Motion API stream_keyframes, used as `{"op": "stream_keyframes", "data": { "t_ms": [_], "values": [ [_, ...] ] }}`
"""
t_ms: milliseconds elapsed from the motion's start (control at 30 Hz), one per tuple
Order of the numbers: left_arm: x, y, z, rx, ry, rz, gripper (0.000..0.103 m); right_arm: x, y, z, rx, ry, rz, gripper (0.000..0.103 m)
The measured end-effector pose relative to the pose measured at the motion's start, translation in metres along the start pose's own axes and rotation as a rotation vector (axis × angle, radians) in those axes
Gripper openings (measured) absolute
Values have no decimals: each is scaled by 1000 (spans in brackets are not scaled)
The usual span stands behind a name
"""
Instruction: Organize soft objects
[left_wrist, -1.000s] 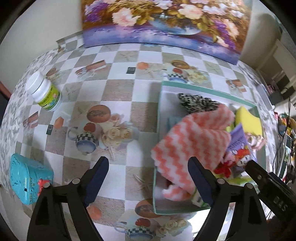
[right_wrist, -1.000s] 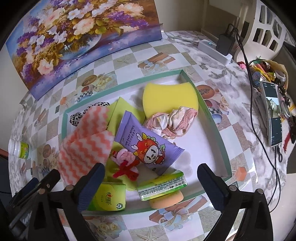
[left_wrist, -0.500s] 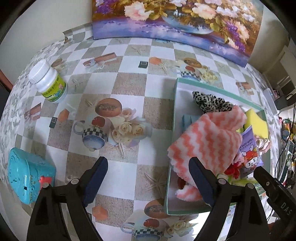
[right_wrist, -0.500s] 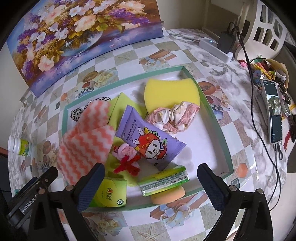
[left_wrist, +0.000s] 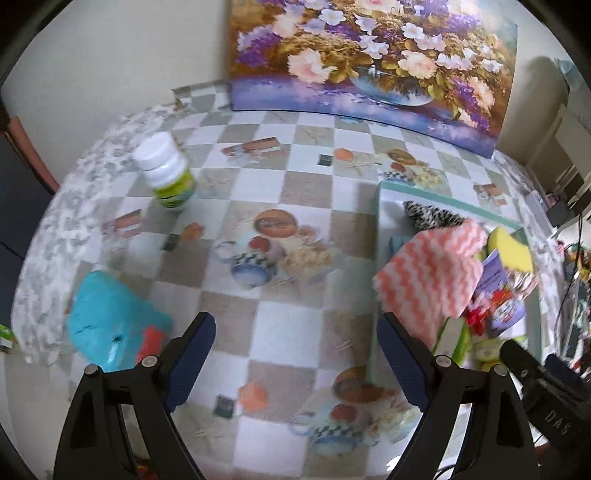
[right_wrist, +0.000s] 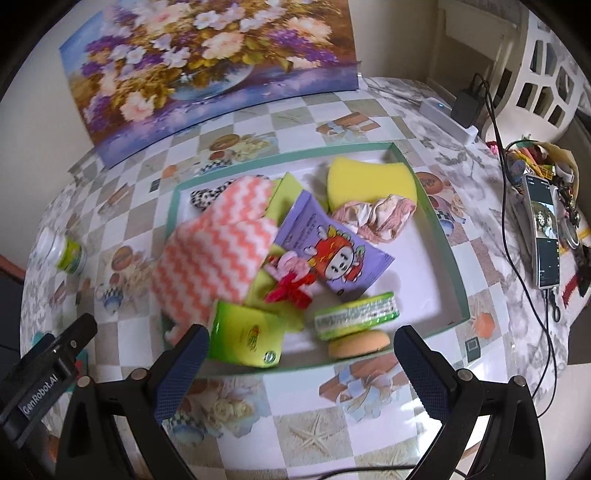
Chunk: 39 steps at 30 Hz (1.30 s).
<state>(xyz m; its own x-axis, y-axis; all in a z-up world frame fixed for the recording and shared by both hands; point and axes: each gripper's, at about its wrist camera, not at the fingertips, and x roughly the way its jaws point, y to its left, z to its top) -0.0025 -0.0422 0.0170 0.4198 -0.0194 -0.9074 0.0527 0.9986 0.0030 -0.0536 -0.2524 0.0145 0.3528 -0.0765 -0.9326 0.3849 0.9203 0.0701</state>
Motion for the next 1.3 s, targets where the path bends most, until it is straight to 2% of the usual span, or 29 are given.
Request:
{"op": "stream_keyframes", "data": {
  "t_ms": [267,400,567,733,933,1300],
  "values": [
    [-14,14,-24,1,-23,48,89,-12,7,-21,-34,-22,-8,101],
    [-19,17,-30,-4,-40,43,89,-15,10,-29,-49,-27,-10,101],
    [-27,18,-36,0,-74,88,89,-23,11,-35,-55,-51,-15,101],
    [-34,20,-38,-8,-99,93,89,-29,11,-37,-59,-79,-23,101],
    [-33,21,-37,-12,-105,106,89,-30,13,-37,-65,-85,-24,101],
    [-24,21,-34,-13,-67,113,89,-26,14,-33,-68,-92,-11,101]
  ]
}}
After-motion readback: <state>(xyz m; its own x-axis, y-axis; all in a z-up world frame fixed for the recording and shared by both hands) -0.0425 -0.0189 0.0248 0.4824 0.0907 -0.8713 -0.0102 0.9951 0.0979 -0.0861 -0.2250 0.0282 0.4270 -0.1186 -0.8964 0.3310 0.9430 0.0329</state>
